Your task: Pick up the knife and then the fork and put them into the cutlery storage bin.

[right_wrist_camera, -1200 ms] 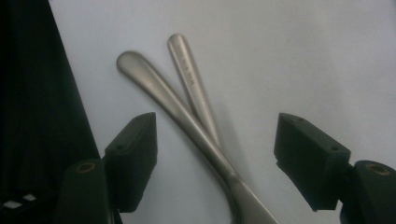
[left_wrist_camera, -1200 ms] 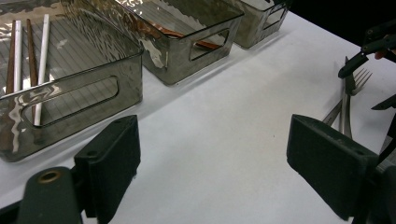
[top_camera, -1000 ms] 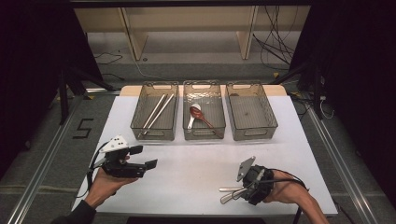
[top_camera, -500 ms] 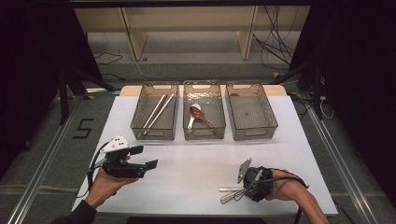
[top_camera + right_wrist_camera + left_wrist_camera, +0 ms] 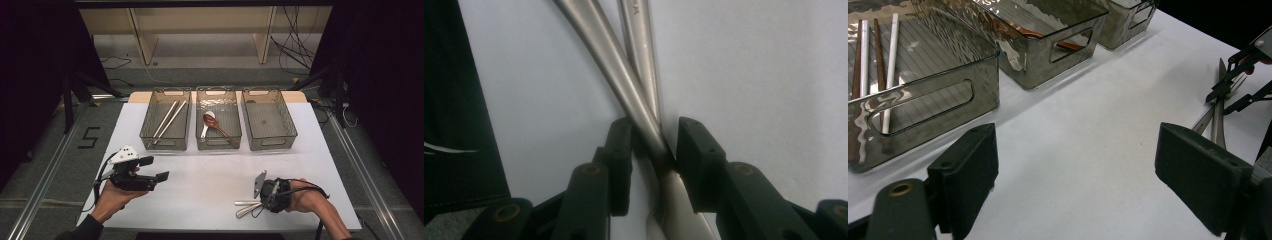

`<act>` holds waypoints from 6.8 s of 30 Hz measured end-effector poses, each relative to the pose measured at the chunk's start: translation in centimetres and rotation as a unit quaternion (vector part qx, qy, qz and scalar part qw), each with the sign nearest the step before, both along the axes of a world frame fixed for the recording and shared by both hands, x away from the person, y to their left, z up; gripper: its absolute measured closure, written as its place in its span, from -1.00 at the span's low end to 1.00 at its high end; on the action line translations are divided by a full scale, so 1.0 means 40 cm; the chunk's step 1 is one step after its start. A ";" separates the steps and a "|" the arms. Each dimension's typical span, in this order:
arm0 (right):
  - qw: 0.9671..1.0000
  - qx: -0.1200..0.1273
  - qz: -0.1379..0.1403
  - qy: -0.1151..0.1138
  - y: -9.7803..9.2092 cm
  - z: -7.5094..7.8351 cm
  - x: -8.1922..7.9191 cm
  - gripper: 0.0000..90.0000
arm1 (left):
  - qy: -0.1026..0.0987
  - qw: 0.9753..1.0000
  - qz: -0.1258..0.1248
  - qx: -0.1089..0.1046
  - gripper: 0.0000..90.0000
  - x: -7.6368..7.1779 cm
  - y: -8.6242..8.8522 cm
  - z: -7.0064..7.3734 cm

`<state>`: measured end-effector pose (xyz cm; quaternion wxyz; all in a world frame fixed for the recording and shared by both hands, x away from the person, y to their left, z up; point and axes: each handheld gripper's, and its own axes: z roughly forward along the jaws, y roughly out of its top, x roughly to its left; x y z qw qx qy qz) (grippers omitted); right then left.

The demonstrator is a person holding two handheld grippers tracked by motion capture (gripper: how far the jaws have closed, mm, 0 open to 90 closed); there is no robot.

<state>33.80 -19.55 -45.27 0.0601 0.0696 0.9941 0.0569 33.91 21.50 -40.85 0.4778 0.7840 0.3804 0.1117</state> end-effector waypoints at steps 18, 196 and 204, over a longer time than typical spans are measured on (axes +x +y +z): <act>0.998 -0.014 0.062 -0.005 0.009 0.001 -0.006 0.79 | 0.000 1.000 -0.001 0.001 -0.62 0.000 -0.001 0.001; 0.860 0.184 -0.460 -0.123 -0.024 0.268 0.627 0.45 | -0.025 0.999 -0.003 -0.030 -0.62 -0.011 0.002 0.021; 0.862 0.205 -0.448 -0.115 -0.046 0.287 0.596 0.16 | -0.025 0.999 -0.001 -0.029 -0.62 -0.010 0.002 0.019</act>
